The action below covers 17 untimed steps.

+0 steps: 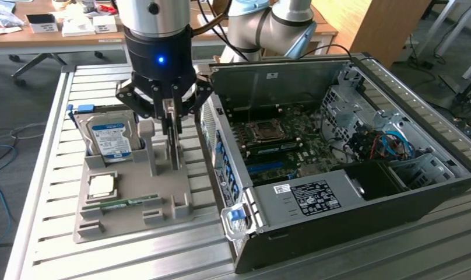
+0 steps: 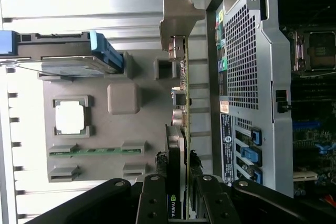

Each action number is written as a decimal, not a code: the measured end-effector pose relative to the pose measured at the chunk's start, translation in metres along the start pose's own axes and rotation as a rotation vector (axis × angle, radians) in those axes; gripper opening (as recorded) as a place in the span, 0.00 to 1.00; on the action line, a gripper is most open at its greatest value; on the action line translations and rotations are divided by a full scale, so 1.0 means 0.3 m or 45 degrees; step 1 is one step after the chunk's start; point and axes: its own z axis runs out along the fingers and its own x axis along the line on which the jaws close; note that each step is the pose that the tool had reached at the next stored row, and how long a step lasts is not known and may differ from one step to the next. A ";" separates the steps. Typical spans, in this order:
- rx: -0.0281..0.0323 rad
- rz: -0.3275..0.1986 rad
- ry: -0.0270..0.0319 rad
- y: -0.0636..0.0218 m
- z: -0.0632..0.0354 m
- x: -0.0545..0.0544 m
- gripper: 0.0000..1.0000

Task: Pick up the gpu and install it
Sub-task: 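Pick up the gpu and move the gpu toward the slot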

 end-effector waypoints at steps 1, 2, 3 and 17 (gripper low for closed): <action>-0.0001 0.000 -0.0001 0.000 -0.004 0.000 0.27; -0.0001 0.000 -0.0001 0.000 -0.008 0.000 0.27; -0.0004 0.000 0.0000 0.001 -0.018 0.000 0.27; -0.0007 0.000 0.0000 0.005 -0.101 -0.003 0.27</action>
